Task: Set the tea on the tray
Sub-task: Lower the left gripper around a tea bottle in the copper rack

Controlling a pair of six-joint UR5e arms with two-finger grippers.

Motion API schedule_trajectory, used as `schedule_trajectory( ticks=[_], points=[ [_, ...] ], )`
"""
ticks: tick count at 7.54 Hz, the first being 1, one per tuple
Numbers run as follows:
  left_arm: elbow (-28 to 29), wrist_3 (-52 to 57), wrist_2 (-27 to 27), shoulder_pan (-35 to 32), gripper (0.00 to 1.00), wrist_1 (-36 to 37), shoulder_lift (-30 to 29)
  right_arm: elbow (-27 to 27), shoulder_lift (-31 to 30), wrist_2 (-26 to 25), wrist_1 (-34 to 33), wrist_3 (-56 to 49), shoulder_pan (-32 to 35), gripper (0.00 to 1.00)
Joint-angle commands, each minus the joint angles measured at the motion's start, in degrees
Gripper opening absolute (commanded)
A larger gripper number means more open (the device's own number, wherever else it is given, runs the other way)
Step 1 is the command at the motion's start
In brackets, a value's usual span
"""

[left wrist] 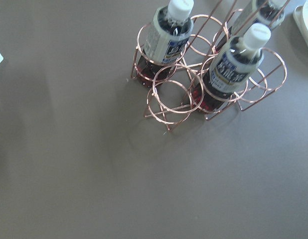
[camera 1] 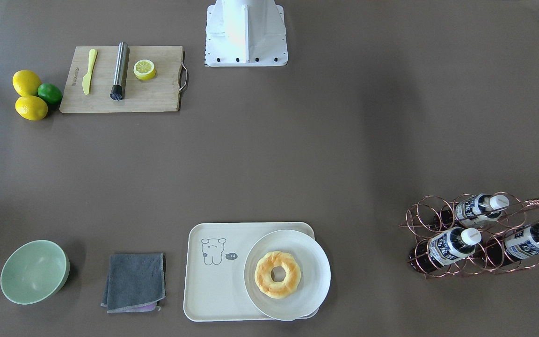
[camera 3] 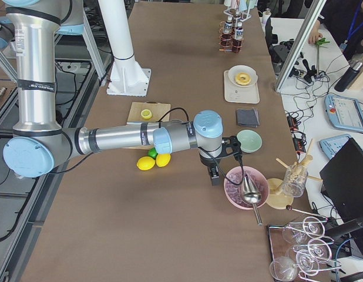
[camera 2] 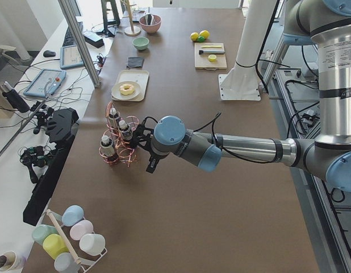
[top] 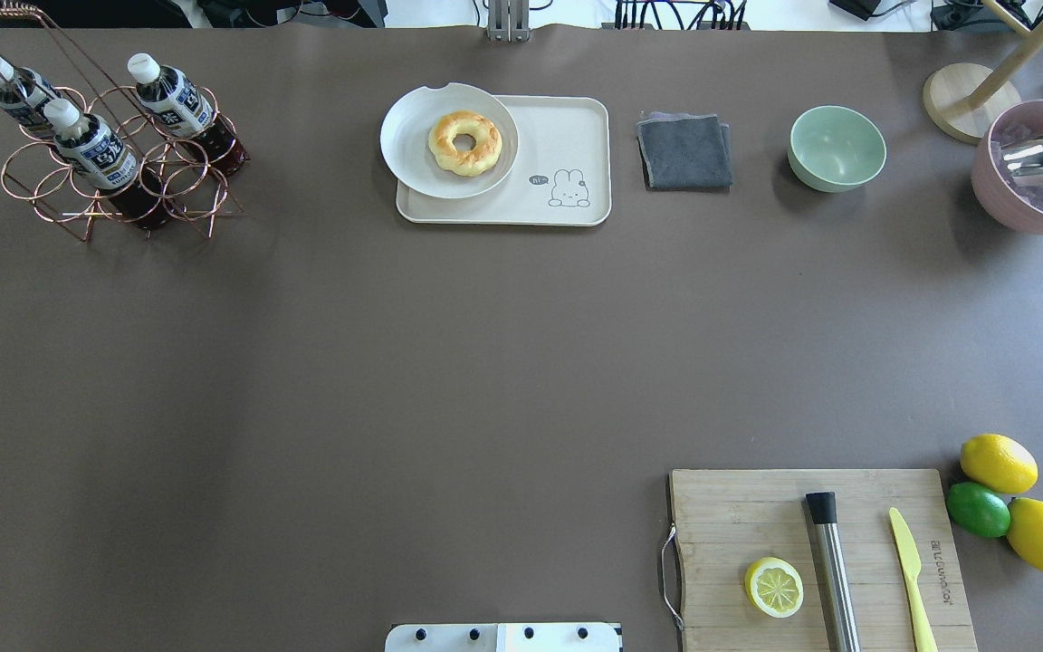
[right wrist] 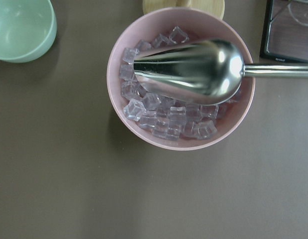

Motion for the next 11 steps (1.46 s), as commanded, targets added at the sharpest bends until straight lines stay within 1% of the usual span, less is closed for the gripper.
schedule_trajectory(
  ticks=[1, 2, 3, 4, 5, 7, 8, 10, 11],
  points=[
    [-1.9, -24.5, 1.4, 0.3, 0.99, -14.4, -2.8, 0.2, 0.6, 0.5, 5.8, 0.3, 0.0, 1.00],
    [-1.9, -31.4, 7.3, 2.6, 1.00, -22.4, -1.7, 0.2, 0.4, 0.7, 5.8, 0.2, 0.0, 1.00],
    [-2.0, -35.6, 12.8, 7.5, 0.99, -23.4, -1.8, 0.2, 0.3, 0.7, 6.2, 0.1, 0.0, 1.00],
    [-1.7, -36.1, 23.0, 14.6, 0.99, -23.4, -3.1, 0.2, 0.0, 0.8, 6.8, 0.2, 0.0, 1.00],
    [-3.4, -36.4, 31.9, 21.2, 0.96, -23.5, -2.6, 0.1, 0.0, 0.9, 6.8, 0.2, 0.0, 1.00],
    [-5.0, -36.1, 42.0, 26.6, 0.97, -23.4, -1.4, -0.1, -0.1, 0.9, 6.9, 0.0, -0.3, 1.00],
    [-5.0, -36.1, 45.3, 28.8, 0.97, -23.2, -1.7, -0.1, -0.2, 0.9, 6.9, -0.3, -0.3, 1.00],
    [-3.7, -35.7, 48.7, 32.3, 0.89, -22.8, -4.3, -0.4, -0.3, 0.7, 6.9, -0.6, -0.3, 1.00],
    [-2.3, -35.8, 50.1, 33.1, 0.78, -22.8, -6.2, -0.4, -0.3, 0.6, 6.9, -0.6, -0.3, 1.00]
  ],
)
